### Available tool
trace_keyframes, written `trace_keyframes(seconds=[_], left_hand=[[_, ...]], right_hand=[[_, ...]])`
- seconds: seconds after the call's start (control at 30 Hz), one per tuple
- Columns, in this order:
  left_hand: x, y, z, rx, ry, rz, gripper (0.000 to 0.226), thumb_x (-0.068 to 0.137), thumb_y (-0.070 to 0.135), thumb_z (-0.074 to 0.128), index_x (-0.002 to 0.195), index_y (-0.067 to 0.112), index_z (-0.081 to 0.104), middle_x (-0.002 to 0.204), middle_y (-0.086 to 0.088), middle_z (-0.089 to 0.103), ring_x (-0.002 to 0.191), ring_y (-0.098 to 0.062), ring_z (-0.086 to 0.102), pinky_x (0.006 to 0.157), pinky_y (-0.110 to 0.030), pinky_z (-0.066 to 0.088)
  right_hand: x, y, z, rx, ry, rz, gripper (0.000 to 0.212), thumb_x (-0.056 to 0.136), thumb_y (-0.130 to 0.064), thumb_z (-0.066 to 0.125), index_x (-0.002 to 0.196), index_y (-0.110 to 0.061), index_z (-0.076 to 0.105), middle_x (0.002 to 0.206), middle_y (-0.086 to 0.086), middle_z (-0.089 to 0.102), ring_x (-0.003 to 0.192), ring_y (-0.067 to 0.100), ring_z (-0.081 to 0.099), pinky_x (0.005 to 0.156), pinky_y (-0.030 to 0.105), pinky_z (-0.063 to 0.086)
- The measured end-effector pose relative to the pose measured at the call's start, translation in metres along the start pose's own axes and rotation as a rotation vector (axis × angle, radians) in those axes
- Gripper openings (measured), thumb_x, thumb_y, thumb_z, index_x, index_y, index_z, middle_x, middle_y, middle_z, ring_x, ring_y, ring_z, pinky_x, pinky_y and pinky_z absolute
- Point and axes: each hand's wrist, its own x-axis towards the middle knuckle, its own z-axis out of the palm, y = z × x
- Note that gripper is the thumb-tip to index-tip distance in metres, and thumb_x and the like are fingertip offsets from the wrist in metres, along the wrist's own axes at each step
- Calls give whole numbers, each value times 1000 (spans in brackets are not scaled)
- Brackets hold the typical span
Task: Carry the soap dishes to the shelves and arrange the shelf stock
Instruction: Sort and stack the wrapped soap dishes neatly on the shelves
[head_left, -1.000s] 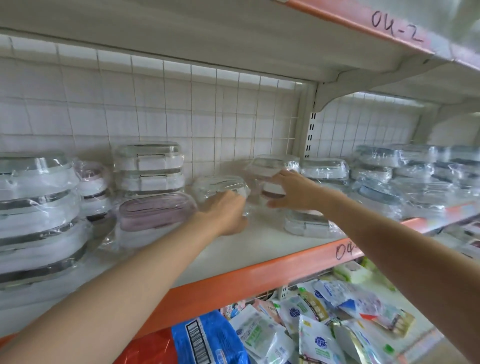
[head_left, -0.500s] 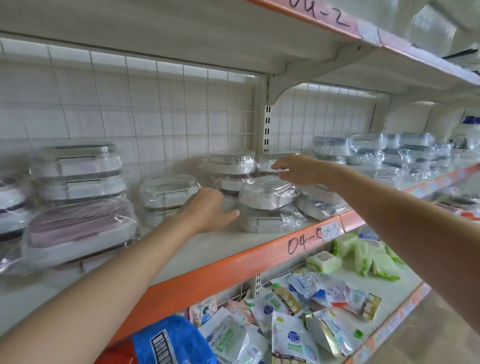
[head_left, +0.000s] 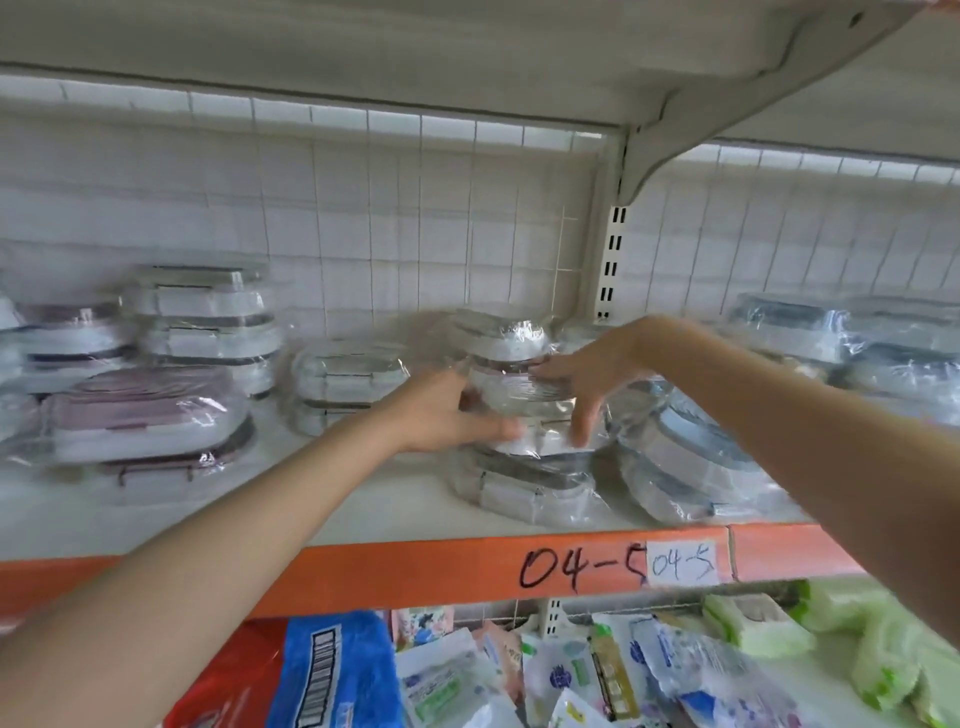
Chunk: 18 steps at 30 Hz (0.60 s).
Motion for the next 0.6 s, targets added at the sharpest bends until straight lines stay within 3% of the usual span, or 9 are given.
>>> trace_keyframes(seconds=[0.07, 0.13, 0.2, 0.23, 0.33, 0.47, 0.53, 0.6], left_hand=[[0, 6, 0, -12, -10, -12, 30, 78, 48, 72, 69, 29, 51, 66, 15, 51, 60, 7, 49, 54, -10, 36], [0, 8, 0, -26, -17, -40, 25, 78, 47, 71, 84, 25, 60, 72, 16, 53, 65, 6, 51, 58, -9, 37], [-1, 9, 2, -20, -31, -83, 48, 78, 49, 70, 113, 17, 62, 83, 11, 60, 72, -1, 51, 67, -13, 40], [0, 8, 3, -16, -33, -117, 54, 78, 49, 71, 118, 14, 60, 87, 8, 61, 72, -2, 51, 72, -19, 42], [1, 4, 8, -11, -45, -168, 45, 77, 49, 73, 105, 14, 64, 84, 8, 61, 73, -4, 52, 75, -26, 44], [0, 10, 5, 13, -53, -205, 26, 79, 48, 72, 84, 28, 58, 79, 15, 58, 72, -2, 53, 69, -19, 41], [-2, 10, 7, -6, -52, -222, 29, 77, 51, 72, 90, 30, 59, 82, 15, 60, 76, -5, 56, 75, -23, 44], [-7, 9, 11, -36, -51, -234, 52, 68, 61, 74, 105, 27, 62, 97, 9, 67, 89, -11, 63, 85, -30, 50]], right_hand=[[4, 4, 4, -45, 4, -42, 109, 73, -46, 75, 152, -31, 0, 160, -6, 1, 147, 24, 4, 117, 52, 10], [9, 8, 6, -52, 18, -88, 113, 70, -52, 75, 152, -30, 1, 160, -4, 2, 147, 24, 5, 117, 53, 11], [10, 9, 5, -79, 32, -106, 113, 69, -56, 74, 152, -29, 2, 160, -2, 6, 147, 26, 8, 117, 51, 13], [10, 9, 4, -93, 42, -109, 113, 69, -56, 74, 152, -28, 4, 160, -1, 9, 146, 27, 11, 117, 50, 15], [10, 11, 6, -108, 54, -124, 112, 67, -57, 76, 152, -25, 10, 159, 1, 17, 144, 28, 19, 114, 47, 21], [11, 11, 4, -82, 67, -134, 113, 64, -56, 78, 151, -26, 13, 158, 1, 19, 143, 29, 23, 113, 47, 26], [10, 9, 5, -75, 77, -135, 115, 60, -59, 79, 150, -26, 15, 156, 0, 23, 141, 29, 26, 113, 49, 28], [5, 6, 4, -60, 95, -141, 114, 59, -58, 80, 149, -23, 21, 153, 1, 30, 137, 28, 33, 111, 48, 31]])
